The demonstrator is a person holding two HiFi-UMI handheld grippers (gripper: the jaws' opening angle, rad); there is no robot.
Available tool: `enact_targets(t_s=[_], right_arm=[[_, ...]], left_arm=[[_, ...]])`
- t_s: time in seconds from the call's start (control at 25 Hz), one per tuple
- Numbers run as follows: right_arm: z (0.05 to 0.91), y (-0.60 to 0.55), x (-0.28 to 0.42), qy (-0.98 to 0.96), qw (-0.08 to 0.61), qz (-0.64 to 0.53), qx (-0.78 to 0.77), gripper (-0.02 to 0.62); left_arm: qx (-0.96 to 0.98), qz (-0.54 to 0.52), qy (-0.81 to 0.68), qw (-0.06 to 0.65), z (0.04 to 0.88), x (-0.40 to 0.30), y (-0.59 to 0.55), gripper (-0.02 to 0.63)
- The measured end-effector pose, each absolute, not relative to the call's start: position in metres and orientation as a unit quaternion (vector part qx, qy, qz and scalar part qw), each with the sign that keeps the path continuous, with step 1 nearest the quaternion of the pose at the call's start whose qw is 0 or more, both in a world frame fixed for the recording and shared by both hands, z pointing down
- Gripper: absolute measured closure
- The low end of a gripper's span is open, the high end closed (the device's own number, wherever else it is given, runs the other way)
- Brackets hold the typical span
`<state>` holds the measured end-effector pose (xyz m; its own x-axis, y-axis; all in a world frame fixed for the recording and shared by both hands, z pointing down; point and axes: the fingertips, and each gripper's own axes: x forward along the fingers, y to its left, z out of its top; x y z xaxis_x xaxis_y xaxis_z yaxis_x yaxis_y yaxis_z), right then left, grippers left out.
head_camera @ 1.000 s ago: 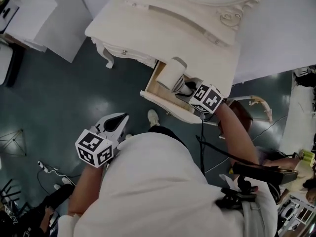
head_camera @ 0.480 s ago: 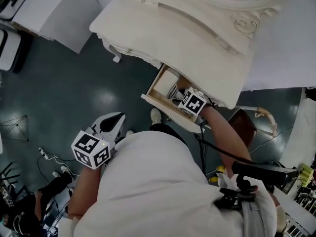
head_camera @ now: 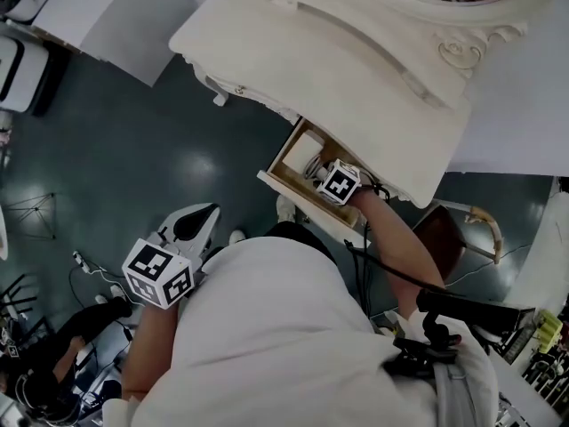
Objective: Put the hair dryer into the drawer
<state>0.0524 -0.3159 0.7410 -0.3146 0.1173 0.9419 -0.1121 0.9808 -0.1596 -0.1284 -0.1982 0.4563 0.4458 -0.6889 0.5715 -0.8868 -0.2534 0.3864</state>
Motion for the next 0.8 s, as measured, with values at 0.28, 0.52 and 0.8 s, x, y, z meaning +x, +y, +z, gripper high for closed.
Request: enact_targets(t_s=[0.28, 0.52, 0.8], right_arm=[[0.771, -0.328, 0.056, -0.794, 0.595, 0.122, 0.010, 0.422], [0.788, -0.342, 0.060, -0.791, 0.597, 0.134, 0.030, 0.423], [0.797, -0.346, 0.057, -0.791, 0.596, 0.135, 0.034, 0.422]], left_arm=[[0.766, 0.153, -0.517, 0.349, 0.456, -0.130, -0.209, 0.603], [0.759, 0.163, -0.523, 0.352, 0.457, -0.129, -0.220, 0.603], [0.758, 0.174, -0.520, 0.353, 0.462, -0.125, -0.230, 0.603]])
